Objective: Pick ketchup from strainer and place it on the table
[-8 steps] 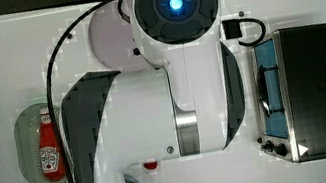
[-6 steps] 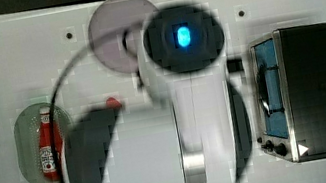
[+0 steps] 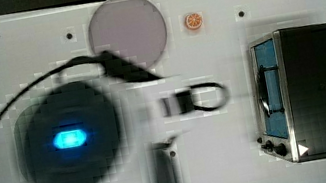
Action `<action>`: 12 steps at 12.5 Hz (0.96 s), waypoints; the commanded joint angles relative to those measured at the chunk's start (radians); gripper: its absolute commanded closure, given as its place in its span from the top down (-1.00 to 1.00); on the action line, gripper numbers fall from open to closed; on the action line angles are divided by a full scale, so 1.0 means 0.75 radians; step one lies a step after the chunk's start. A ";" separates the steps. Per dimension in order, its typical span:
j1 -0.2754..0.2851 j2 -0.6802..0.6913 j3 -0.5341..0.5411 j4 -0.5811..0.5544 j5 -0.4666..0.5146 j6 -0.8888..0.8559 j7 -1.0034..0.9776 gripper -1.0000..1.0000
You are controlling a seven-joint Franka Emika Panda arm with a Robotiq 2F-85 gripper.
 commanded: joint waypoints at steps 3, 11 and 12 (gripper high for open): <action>0.044 0.147 0.298 -0.029 0.007 0.087 0.043 1.00; 0.054 0.394 0.703 -0.156 0.000 0.477 0.071 1.00; 0.055 0.422 0.723 -0.198 -0.010 0.573 0.108 1.00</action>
